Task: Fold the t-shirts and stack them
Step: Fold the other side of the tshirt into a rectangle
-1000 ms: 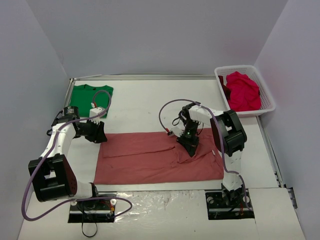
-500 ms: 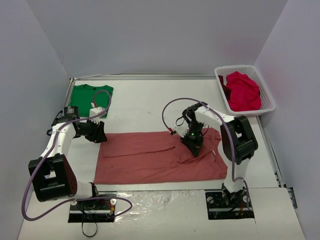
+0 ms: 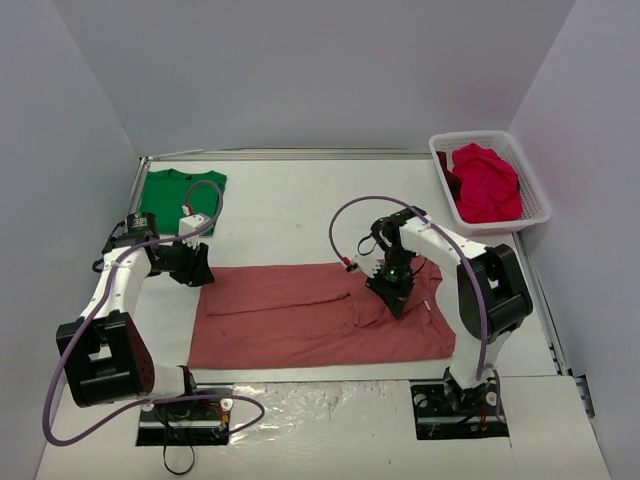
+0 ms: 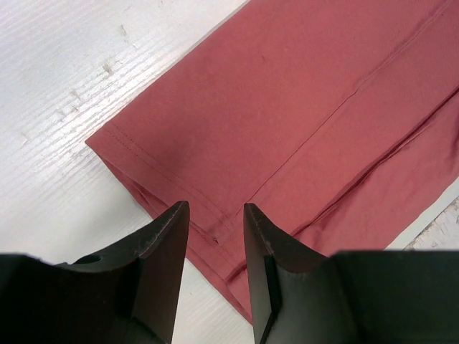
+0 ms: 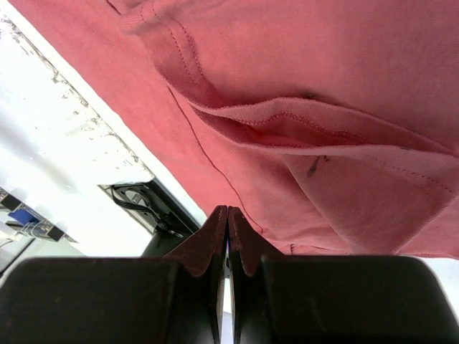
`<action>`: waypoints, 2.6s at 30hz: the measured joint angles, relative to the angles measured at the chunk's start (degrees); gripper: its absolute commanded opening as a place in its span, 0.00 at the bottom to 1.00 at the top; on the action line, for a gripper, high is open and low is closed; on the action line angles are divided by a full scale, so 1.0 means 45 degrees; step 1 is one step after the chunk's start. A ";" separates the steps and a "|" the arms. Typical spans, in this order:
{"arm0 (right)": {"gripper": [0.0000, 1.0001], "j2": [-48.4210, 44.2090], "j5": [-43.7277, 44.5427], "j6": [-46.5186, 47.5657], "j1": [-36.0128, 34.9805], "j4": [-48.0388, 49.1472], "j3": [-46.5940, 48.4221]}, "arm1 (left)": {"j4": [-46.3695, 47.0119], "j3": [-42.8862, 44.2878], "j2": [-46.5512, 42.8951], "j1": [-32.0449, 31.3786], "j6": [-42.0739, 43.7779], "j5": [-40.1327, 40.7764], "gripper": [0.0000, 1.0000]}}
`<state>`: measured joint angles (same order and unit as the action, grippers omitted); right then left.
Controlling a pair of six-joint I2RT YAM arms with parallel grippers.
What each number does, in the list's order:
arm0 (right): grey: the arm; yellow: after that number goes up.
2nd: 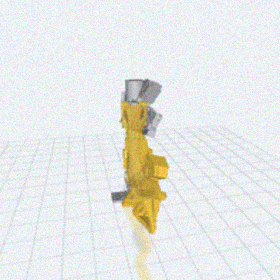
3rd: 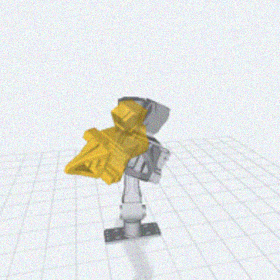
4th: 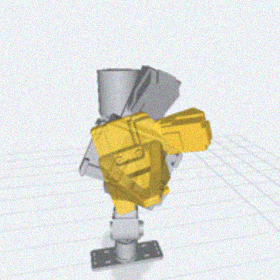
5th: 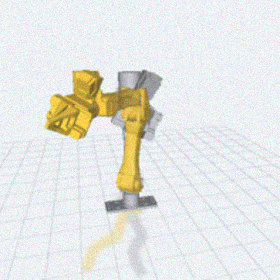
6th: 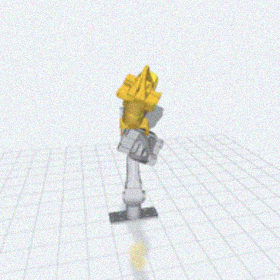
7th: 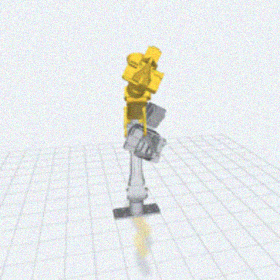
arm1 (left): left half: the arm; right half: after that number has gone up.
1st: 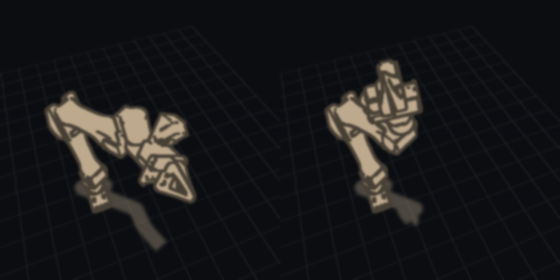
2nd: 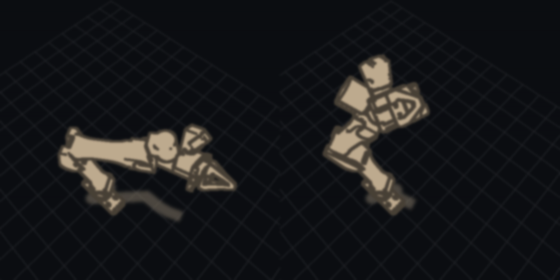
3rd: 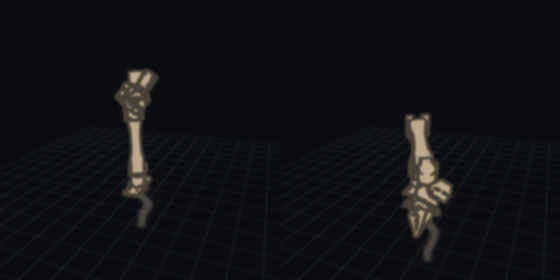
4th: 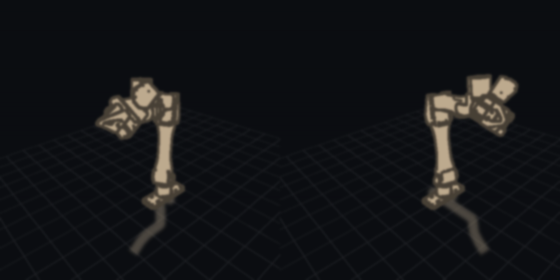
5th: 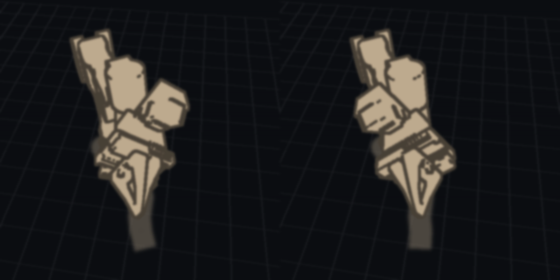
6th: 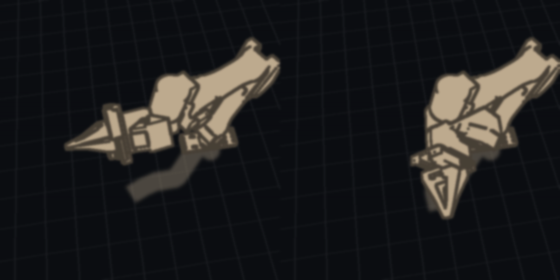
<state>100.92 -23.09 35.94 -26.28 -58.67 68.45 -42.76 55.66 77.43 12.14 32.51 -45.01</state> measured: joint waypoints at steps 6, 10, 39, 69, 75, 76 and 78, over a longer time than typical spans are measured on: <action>0.00 0.0593 0.0034 0.0000 -0.0005 -0.0102 0.1190 | 0.0015 -0.0010 -0.0024 0.0000 0.0000 0.0005 0.35; 0.00 0.2040 0.0029 0.0083 -0.0019 0.0005 0.2895 | 0.0019 -0.0019 -0.0068 0.0000 -0.0005 0.0034 0.35; 0.00 0.5323 0.0233 0.0563 0.0918 -0.0301 0.4274 | -0.0826 0.2521 0.6251 -0.3317 -0.0432 0.2429 0.02; 0.00 0.9326 -0.0180 0.0301 0.1443 -0.2987 1.1604 | -0.1200 0.6756 0.8723 -0.3444 -0.2254 0.5115 0.02; 0.00 0.8097 -0.0141 0.0447 0.1438 -0.1797 0.9670 | -0.0690 0.6183 0.8276 -0.3458 -0.2259 0.5357 0.02; 0.00 0.7873 -0.0092 0.0486 0.1438 -0.1690 0.9292 | -0.0631 0.6135 0.8252 -0.3458 -0.2263 0.5362 0.02; 0.00 0.7344 -0.0039 0.0539 0.1438 -0.1399 0.8315 | -0.0495 0.6008 0.8170 -0.3458 -0.2268 0.5362 0.02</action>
<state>133.97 -23.27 38.37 -19.81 -64.97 105.86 -44.99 82.70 114.19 -3.42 22.31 -20.88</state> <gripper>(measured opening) 0.001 0.027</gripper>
